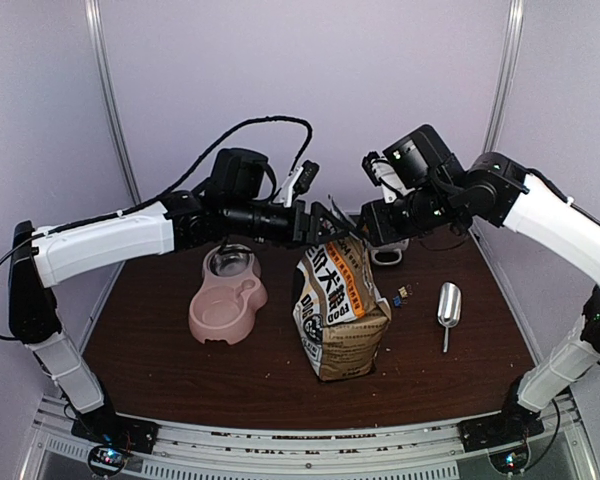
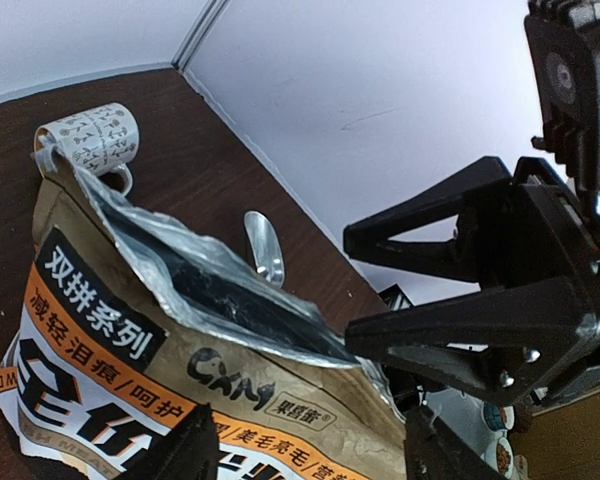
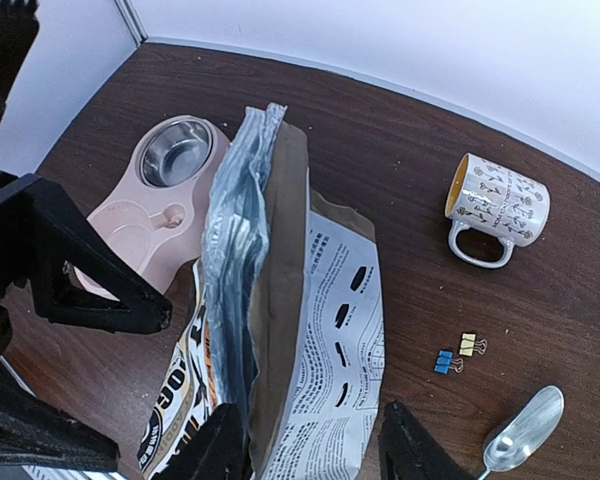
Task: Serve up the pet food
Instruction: Open the pet food bag at the center of the board, then pick up the spatula from the corner of the board.
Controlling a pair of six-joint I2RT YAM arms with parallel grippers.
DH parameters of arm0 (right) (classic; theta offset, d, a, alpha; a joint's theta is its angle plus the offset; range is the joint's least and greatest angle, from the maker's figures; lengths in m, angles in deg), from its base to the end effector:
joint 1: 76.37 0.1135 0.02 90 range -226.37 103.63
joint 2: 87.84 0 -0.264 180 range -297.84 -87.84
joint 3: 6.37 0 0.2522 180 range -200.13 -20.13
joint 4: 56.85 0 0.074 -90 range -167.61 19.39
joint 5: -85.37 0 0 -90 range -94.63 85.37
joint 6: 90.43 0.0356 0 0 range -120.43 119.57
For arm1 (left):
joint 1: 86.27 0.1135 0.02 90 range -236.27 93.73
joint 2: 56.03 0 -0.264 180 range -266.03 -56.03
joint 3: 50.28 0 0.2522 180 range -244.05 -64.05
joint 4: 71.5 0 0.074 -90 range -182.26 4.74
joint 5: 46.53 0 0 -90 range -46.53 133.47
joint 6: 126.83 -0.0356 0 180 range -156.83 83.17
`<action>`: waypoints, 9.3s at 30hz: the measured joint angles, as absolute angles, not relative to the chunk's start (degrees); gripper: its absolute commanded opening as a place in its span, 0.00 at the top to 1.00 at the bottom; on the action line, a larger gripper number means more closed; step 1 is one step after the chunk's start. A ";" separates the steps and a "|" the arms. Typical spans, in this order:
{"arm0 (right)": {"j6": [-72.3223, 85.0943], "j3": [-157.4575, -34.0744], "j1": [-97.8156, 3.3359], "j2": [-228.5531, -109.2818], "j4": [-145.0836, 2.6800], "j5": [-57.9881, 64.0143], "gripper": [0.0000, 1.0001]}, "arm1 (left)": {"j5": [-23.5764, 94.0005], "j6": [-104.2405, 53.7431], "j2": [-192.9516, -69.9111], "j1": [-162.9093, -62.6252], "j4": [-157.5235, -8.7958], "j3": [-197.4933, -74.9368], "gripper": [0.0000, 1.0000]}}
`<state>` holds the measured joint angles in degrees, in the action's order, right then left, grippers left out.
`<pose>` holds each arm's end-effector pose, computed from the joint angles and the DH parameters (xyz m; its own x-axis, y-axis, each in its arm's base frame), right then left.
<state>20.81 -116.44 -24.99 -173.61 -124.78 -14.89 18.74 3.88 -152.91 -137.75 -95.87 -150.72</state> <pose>0.1980 0.2377 0.4053 -0.6508 -0.2435 -0.7192 -0.4856 0.8616 0.1477 0.2392 -0.3244 0.3535 -0.7901 0.0413 -0.6116 0.5790 0.3782 -0.7223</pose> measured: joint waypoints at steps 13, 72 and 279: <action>20.94 -116.44 -24.95 -176.15 -124.84 -18.21 0.73 | 19.11 4.45 -152.91 -137.75 -95.55 -150.70 0.35; 26.93 -107.20 -28.18 -169.07 -114.55 -8.81 1.00 | 24.42 6.46 -149.10 -135.81 -96.86 -146.79 1.00; 23.08 -59.83 -73.67 -158.03 -91.40 7.40 1.00 | 29.36 -18.35 -89.41 -93.19 -106.58 -105.80 0.13</action>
